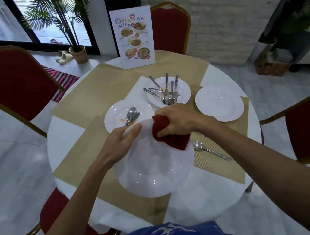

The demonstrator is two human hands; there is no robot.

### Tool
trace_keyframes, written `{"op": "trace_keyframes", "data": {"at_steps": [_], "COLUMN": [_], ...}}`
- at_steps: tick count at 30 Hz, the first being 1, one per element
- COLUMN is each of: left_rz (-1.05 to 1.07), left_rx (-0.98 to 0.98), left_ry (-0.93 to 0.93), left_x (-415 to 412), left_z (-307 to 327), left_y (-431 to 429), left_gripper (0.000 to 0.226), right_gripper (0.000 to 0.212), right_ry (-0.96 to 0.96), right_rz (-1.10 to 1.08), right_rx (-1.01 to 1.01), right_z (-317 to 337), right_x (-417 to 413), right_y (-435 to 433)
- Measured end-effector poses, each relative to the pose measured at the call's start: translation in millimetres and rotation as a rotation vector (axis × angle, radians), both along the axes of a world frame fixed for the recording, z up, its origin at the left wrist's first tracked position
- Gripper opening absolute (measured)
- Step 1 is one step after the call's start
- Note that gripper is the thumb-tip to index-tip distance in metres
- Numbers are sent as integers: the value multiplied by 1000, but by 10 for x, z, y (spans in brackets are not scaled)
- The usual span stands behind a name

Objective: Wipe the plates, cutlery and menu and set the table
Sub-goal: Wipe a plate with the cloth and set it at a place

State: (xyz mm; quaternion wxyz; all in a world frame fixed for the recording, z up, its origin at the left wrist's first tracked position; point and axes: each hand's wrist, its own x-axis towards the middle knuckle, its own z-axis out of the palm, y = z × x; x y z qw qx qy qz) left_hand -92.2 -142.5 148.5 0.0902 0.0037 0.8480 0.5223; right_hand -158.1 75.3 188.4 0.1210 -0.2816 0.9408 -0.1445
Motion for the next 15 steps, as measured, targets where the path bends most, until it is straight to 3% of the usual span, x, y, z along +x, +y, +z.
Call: {"op": "trace_keyframes", "data": {"at_steps": [3,5,7,10,12,15], "left_rz": [186,376,581,831,929,879], "left_rx": [2,63,194,462,584,687], "left_ry": [141,180,182,145,100,20], "left_x": [-7,-44,-104,-83,-4,142], "left_z": [62,128,125,65,-20,-193], "left_y": [-40,-83,-20,356,587,604], "left_gripper": [51,53,55,44,48,53], "right_gripper": [42,34,23,25,25,24], "right_ry": [-63,-155,-358,-776,-933,-791], "right_rz": [-277,-545,-889,-1276,-1360,-1263], "right_rx": [-264,-628,-1037,-1422,-1489,-1363], "right_z": [-221,-450,-695,-905,-949,-1005], "right_x": [11,157,404,722,828,764], "right_y": [145,148,-12,-428,-585,-425]}}
